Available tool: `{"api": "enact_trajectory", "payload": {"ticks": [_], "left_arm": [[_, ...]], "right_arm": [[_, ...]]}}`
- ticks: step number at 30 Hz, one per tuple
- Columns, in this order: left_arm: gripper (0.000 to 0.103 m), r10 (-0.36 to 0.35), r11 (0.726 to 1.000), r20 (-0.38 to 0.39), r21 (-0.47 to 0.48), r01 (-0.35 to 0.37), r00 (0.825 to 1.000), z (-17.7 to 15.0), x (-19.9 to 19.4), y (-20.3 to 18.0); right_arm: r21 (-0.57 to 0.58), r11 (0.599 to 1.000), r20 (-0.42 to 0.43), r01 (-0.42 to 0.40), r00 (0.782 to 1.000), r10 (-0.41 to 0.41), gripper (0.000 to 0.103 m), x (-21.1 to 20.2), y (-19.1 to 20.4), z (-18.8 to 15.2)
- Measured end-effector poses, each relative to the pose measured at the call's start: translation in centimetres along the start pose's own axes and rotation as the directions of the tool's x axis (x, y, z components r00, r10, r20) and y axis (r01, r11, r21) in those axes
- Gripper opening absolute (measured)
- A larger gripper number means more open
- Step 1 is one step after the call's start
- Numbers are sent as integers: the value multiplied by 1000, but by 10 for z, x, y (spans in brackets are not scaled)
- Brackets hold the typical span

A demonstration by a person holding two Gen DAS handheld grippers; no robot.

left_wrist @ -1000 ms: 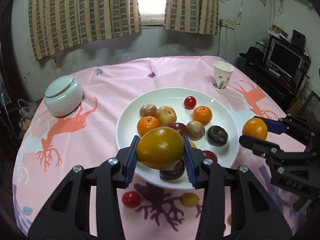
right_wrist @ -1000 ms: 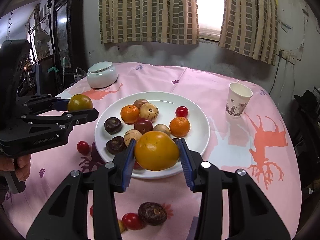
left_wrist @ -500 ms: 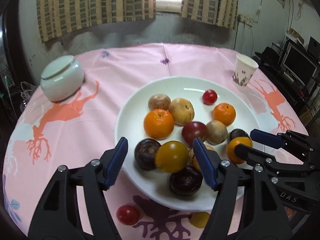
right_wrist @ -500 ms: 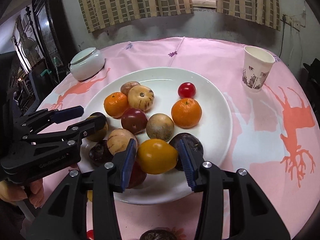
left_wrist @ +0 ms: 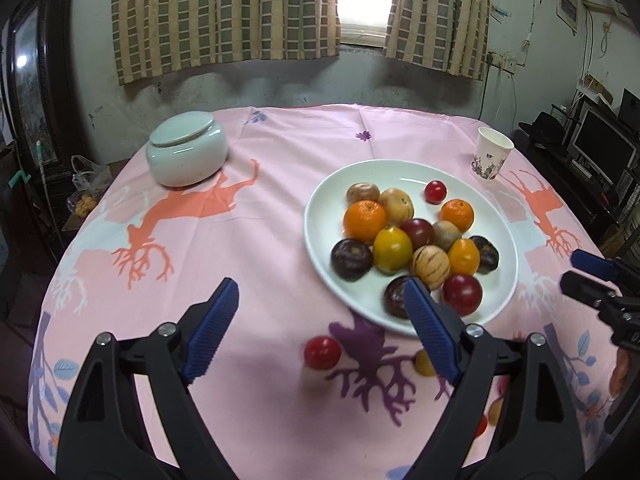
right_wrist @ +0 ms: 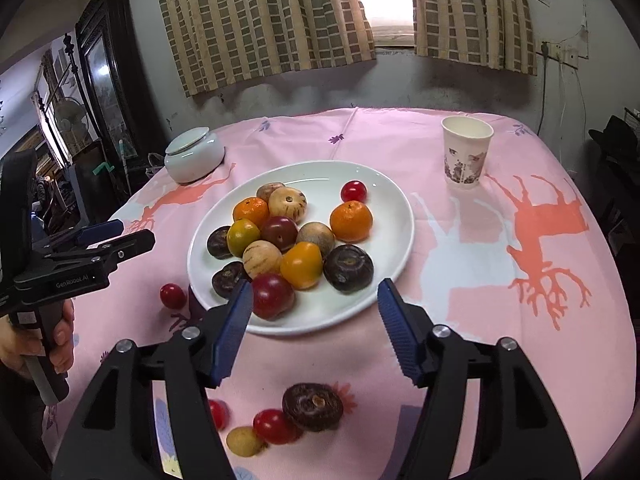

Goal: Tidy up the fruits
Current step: 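Withdraw both open tools from the plate toward the fruit pile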

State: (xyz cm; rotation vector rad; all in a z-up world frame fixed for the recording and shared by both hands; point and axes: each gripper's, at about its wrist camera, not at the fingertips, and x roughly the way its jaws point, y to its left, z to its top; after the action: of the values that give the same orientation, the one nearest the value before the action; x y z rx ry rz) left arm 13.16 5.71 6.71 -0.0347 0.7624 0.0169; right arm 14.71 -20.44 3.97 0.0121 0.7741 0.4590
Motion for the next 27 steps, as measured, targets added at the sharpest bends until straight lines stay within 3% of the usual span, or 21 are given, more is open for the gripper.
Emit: {"api": "enact_trajectory", "payload": {"ticks": [5,12,27], "left_arm": [[87,-23,1000,-21,-14,22,1000,-22,-7,1],[88,-14,1000,-62,-1,14,998,-51,-5,-4],[89,-5,998,-120,-64,-3,993,-76,23,15]], "right_arm": [[23,1000,-15,-12,1000,12,66,-18,-4,-23],[12,1000,-57,-16,998,17,66,-12,0,-56],[14,1000,-138,-15,990,17,65,9,-8,-72]]}}
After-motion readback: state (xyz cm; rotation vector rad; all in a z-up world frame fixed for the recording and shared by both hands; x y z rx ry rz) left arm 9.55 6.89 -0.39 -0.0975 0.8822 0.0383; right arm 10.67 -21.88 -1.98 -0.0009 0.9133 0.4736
